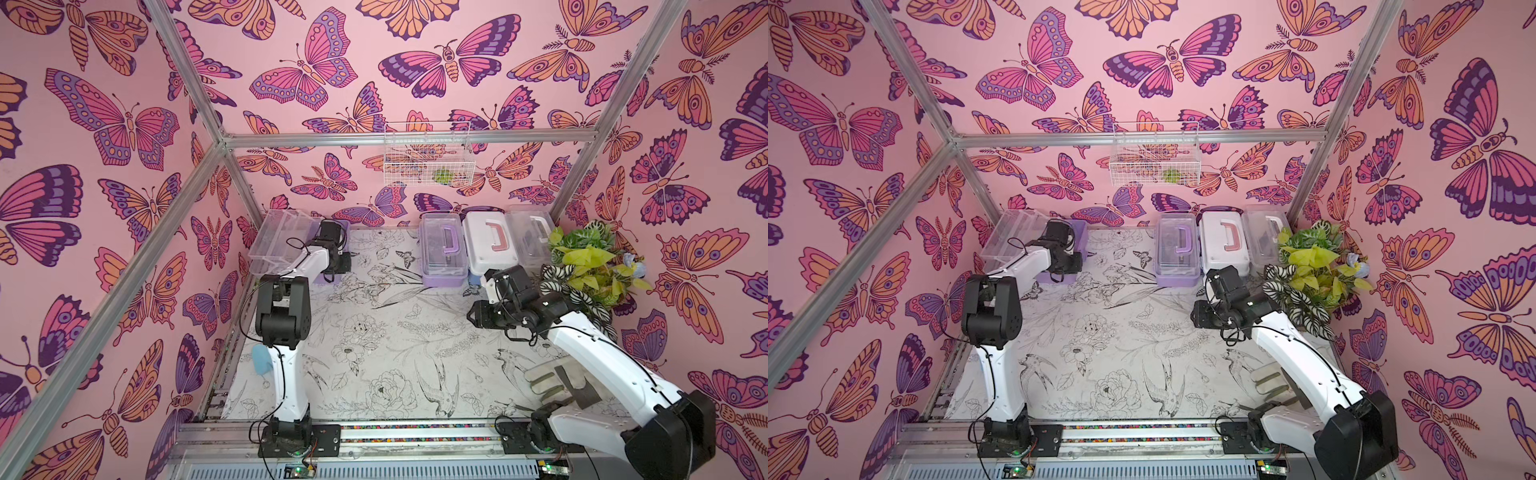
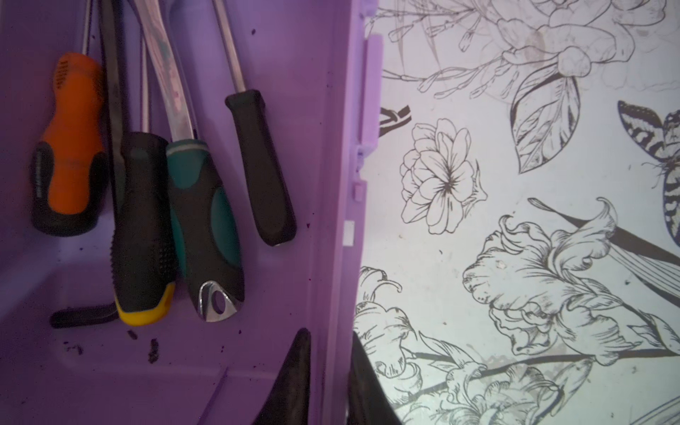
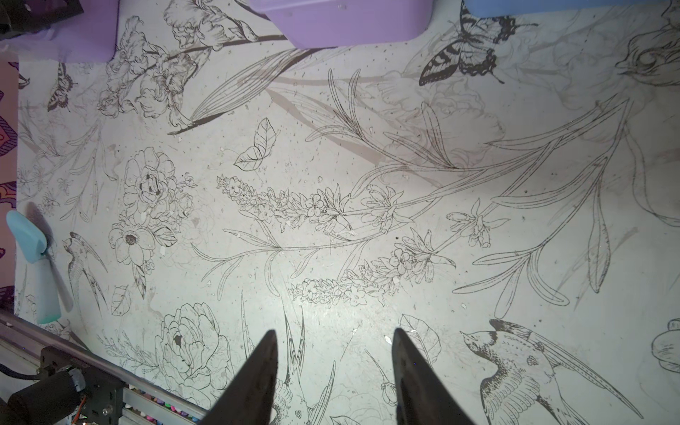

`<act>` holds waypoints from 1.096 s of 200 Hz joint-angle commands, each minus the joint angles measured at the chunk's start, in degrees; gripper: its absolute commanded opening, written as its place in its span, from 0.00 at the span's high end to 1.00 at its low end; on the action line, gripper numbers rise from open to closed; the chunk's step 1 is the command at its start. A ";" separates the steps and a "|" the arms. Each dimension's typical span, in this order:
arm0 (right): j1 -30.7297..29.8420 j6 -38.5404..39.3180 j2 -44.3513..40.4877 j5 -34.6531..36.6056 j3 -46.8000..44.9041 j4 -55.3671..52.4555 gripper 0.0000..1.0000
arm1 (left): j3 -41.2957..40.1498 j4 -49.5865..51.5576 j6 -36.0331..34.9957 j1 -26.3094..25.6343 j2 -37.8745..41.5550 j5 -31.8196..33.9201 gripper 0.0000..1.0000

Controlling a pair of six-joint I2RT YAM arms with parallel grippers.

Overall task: Close toolboxes
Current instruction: Move the toolbox to the center of the board.

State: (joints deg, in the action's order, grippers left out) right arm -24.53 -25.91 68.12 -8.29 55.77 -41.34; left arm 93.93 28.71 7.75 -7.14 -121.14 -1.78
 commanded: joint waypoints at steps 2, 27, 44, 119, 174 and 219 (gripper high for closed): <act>-0.25 -1.50 -0.56 -1.45 -0.99 0.32 0.49 | -4.53 4.08 1.23 -0.94 2.82 -0.99 0.90; -0.26 -2.34 -0.88 -1.76 -2.26 1.28 0.50 | -9.14 3.82 2.31 -2.05 6.43 -0.16 0.99; -0.27 -3.04 -0.55 -2.09 -3.06 1.89 0.50 | -12.68 3.66 3.74 -3.61 8.89 0.02 1.00; -0.28 -4.57 -0.02 -2.17 -6.33 4.29 0.51 | -32.21 0.72 15.09 -17.83 23.03 -0.69 1.00; -0.25 -6.91 2.54 -1.01 -6.59 4.21 0.54 | -40.73 -3.22 26.96 -32.40 30.28 0.04 1.00; -0.08 -7.14 2.77 -0.92 -6.72 4.58 0.54 | -39.00 -5.91 33.49 -43.79 29.53 0.49 0.73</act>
State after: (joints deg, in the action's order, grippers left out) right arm -24.53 -31.99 70.72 -10.11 49.65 -36.97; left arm 54.65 23.92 34.28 -45.95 -90.11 4.91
